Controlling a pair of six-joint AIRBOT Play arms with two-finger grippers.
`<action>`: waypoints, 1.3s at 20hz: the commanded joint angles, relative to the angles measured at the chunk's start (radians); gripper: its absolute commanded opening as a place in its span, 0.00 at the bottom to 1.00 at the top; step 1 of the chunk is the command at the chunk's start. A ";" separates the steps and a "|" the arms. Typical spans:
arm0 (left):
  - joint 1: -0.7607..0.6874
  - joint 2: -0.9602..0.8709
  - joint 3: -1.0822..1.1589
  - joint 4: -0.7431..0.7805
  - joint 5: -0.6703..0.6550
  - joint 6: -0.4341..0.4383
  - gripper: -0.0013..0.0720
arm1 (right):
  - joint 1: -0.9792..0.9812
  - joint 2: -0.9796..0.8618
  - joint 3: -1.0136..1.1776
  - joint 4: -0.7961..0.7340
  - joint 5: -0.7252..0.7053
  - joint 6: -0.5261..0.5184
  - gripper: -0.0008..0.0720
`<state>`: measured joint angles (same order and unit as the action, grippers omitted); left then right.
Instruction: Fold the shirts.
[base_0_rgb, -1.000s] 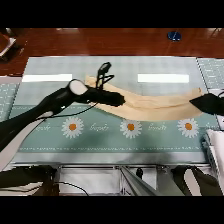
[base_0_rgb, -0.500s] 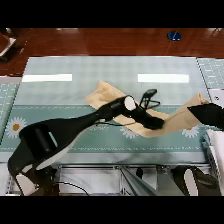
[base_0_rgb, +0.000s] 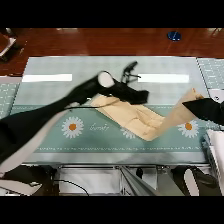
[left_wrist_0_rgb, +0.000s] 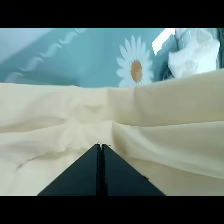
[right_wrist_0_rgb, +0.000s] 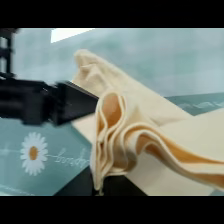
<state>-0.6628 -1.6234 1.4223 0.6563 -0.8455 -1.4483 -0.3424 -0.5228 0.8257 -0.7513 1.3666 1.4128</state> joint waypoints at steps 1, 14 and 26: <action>0.194 0.308 -0.242 0.135 0.028 0.000 0.06 | 0.125 -0.114 0.019 0.102 -0.073 -0.045 0.03; 0.469 1.044 -0.885 0.190 0.087 -0.005 0.06 | 0.745 -1.124 0.636 0.104 -0.428 -0.018 0.03; 0.469 0.996 -0.897 0.190 0.112 -0.005 0.06 | 0.421 -0.846 0.613 -0.186 0.001 -0.009 0.86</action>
<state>-0.1944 -0.6254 0.5266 0.8452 -0.7395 -1.4532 0.1932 -1.5234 1.4700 -0.7177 1.2381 1.3849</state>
